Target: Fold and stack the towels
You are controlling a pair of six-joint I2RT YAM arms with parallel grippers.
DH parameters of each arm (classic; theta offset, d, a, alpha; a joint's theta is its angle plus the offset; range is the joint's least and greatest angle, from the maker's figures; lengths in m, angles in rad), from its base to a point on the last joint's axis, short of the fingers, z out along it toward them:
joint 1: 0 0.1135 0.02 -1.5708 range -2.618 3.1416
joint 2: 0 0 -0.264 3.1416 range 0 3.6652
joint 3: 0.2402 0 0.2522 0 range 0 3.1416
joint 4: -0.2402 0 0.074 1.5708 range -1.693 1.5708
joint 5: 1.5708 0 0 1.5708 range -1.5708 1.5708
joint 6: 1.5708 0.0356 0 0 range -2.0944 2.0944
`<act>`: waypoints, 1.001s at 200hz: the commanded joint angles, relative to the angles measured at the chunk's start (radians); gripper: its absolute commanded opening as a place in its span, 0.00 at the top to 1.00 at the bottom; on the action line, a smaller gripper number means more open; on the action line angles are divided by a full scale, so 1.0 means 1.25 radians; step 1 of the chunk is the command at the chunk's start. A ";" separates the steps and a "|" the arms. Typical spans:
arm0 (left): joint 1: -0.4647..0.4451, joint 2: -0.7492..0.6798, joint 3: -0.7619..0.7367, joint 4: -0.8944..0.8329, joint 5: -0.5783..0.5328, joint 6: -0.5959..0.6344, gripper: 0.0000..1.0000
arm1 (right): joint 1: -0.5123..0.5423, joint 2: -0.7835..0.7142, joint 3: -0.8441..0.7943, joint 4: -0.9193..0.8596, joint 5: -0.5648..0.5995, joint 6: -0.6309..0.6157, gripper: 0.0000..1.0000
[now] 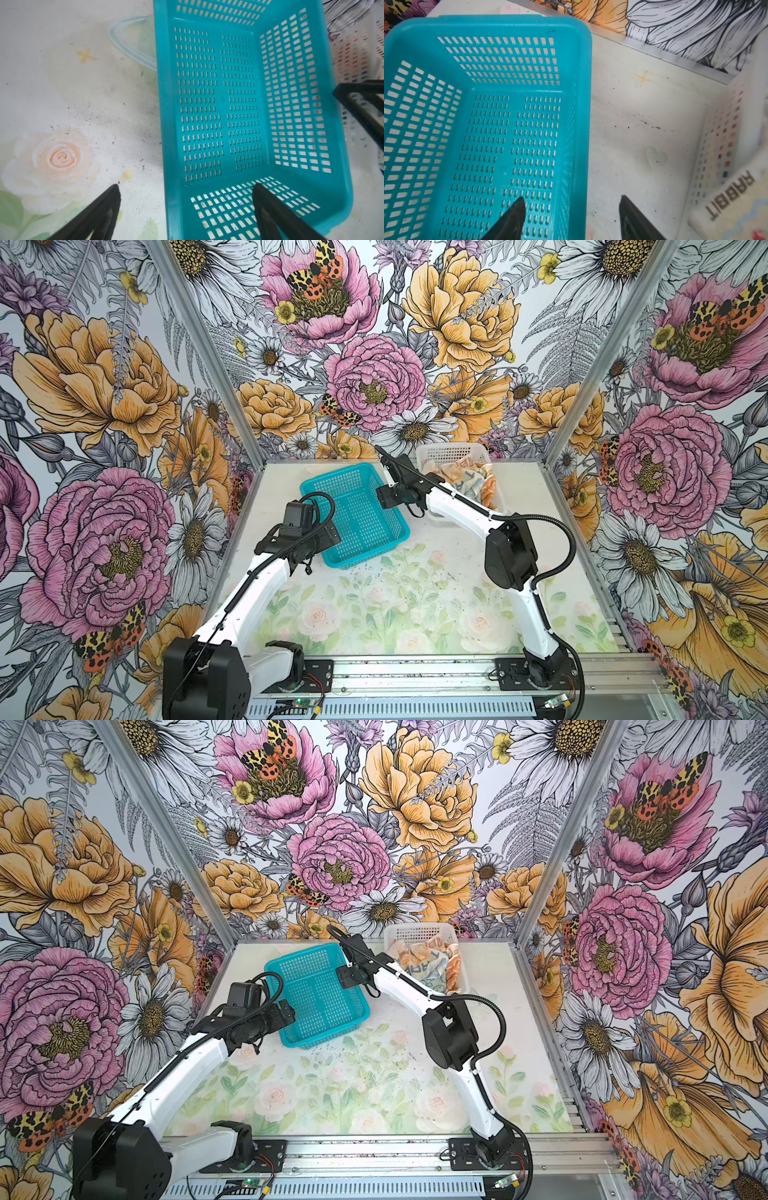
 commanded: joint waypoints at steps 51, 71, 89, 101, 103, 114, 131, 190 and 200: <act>0.018 0.194 0.149 -0.023 -0.076 0.026 0.26 | -0.002 -0.258 -0.203 -0.019 0.026 -0.038 0.01; 0.015 0.246 0.170 -0.024 -0.072 0.029 0.39 | -0.014 -0.313 -0.271 -0.018 0.032 -0.037 0.01; 0.012 0.277 0.169 -0.024 -0.065 0.030 0.47 | -0.028 -0.350 -0.316 -0.017 0.027 -0.036 0.01; 0.009 0.291 0.167 -0.024 -0.067 0.029 0.57 | -0.037 -0.368 -0.340 -0.017 0.024 -0.037 0.01; 0.008 0.292 0.166 -0.024 -0.067 0.028 0.58 | -0.039 -0.370 -0.343 -0.017 0.023 -0.037 0.01; 0.007 0.298 0.163 -0.022 -0.069 0.016 0.64 | -0.048 -0.382 -0.360 -0.015 0.017 -0.037 0.01; 0.003 0.301 0.161 -0.010 -0.060 -0.001 0.75 | -0.060 -0.396 -0.379 -0.009 0.003 -0.032 0.01; 0.017 0.225 0.098 0.095 -0.036 -0.147 0.99 | -0.074 -0.421 -0.408 0.005 -0.024 -0.018 0.01; 0.021 0.207 0.084 0.117 -0.045 -0.181 1.00 | -0.077 -0.427 -0.415 0.009 -0.027 -0.015 0.01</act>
